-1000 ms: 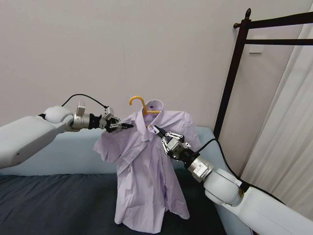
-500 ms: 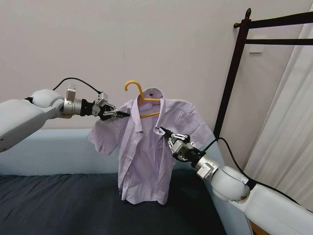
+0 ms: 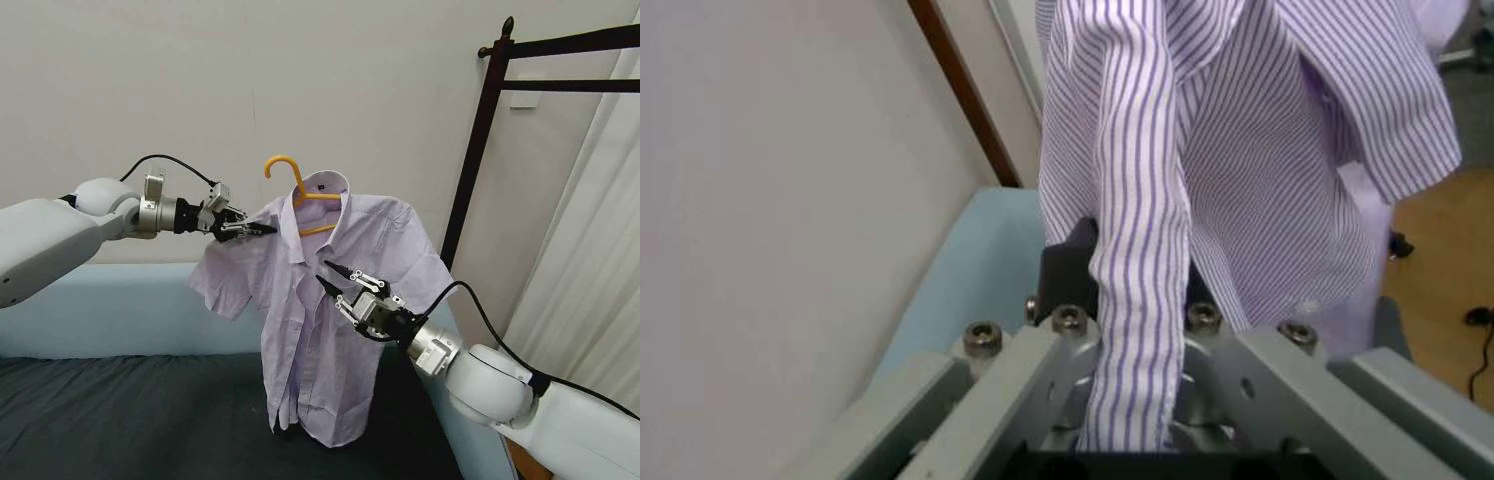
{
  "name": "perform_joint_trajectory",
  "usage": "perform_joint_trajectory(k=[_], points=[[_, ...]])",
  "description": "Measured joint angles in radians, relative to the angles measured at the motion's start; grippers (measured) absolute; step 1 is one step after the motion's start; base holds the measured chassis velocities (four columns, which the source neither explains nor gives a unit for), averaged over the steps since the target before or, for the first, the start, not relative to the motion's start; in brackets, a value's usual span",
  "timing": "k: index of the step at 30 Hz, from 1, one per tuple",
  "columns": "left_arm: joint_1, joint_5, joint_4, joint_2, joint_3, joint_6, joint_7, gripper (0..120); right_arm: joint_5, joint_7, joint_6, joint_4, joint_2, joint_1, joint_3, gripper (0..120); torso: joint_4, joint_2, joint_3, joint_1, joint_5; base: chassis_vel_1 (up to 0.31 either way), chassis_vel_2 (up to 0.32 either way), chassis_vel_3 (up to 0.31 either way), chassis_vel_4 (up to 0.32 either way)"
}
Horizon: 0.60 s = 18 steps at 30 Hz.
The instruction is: Pick up the clothes from the sofa and hang them on the clothes hanger.
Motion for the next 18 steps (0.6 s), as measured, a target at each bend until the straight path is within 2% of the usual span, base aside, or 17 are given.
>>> perform_joint_trajectory(k=[4, 6, 7, 8, 9, 11, 12, 13, 15, 16, 18], points=[[-0.011, -0.008, 0.026, -0.015, 0.002, -0.001, 0.012, 1, 0.137, -0.066, 0.013, 0.072, -0.067, -0.085, 0.073, 54, -0.0008, 0.000, 0.000, 0.000, 0.0002, 0.000, 0.000, 0.000, 0.000], [-0.012, -0.008, 0.034, -0.019, 0.002, -0.005, 0.026, 1, 0.265, -0.104, 0.003, 0.120, -0.115, -0.161, 0.188, 67, -0.0009, 0.000, 0.000, 0.000, 0.0001, 0.000, 0.000, 0.000, 0.000], [-0.012, -0.008, 0.034, -0.019, 0.002, -0.005, 0.026, 1, 0.265, -0.104, 0.003, 0.120, -0.115, -0.161, 0.188, 67, -0.0009, 0.000, 0.000, 0.000, 0.0001, 0.000, 0.000, 0.000, 0.000], [-0.012, -0.008, 0.032, -0.018, 0.002, -0.007, 0.035, 1, 0.317, -0.111, -0.024, 0.128, -0.127, -0.180, 0.244, 68, -0.0008, 0.000, 0.000, 0.000, 0.0001, 0.000, 0.000, 0.000, 0.000], [-0.009, -0.008, 0.027, -0.014, 0.001, -0.008, 0.047, 1, 0.385, -0.117, -0.064, 0.125, -0.142, -0.186, 0.310, 75, -0.0005, 0.000, 0.000, 0.000, 0.0003, 0.000, 0.000, 0.000, 0.000], [-0.002, -0.007, 0.017, -0.009, -0.005, -0.009, 0.058, 1, 0.493, -0.143, -0.115, 0.101, -0.167, -0.163, 0.373, 81, -0.0002, 0.000, 0.000, 0.000, 0.0002, 0.000, 0.000, 0.000, 0.000], [-0.002, -0.007, 0.017, -0.009, -0.005, -0.009, 0.058, 1, 0.493, -0.143, -0.115, 0.101, -0.167, -0.163, 0.373, 81, -0.0002, 0.000, 0.000, 0.000, 0.0002, 0.000, 0.000, 0.000, 0.000], [0.008, -0.005, 0.009, -0.005, -0.017, -0.012, 0.064, 1, 0.617, -0.222, -0.167, 0.066, -0.200, -0.130, 0.446, 88, 0.0003, 0.000, 0.000, 0.000, -0.0001, 0.000, 0.000, 0.000, 0.000], [0.024, 0.003, 0.003, -0.008, -0.036, -0.016, 0.067, 1, 0.713, -0.314, -0.221, 0.035, -0.236, -0.100, 0.525, 97, 0.0002, 0.000, 0.000, 0.000, -0.0003, 0.000, 0.000, 0.000, 0.000], [0.031, 0.008, 0.006, -0.018, -0.046, -0.018, 0.071, 1, 0.749, -0.345, -0.245, 0.024, -0.253, -0.090, 0.566, 98, 0.0005, 0.000, 0.000, 0.000, -0.0002, 0.000, 0.000, 0.000, 0.000], [0.034, 0.011, 0.011, -0.026, -0.051, -0.020, 0.076, 1, 0.760, -0.351, -0.253, 0.021, -0.259, -0.087, 0.579, 99, 0.0005, 0.000, 0.000, 0.000, -0.0002, 0.000, 0.000, 0.000, 0.000]])
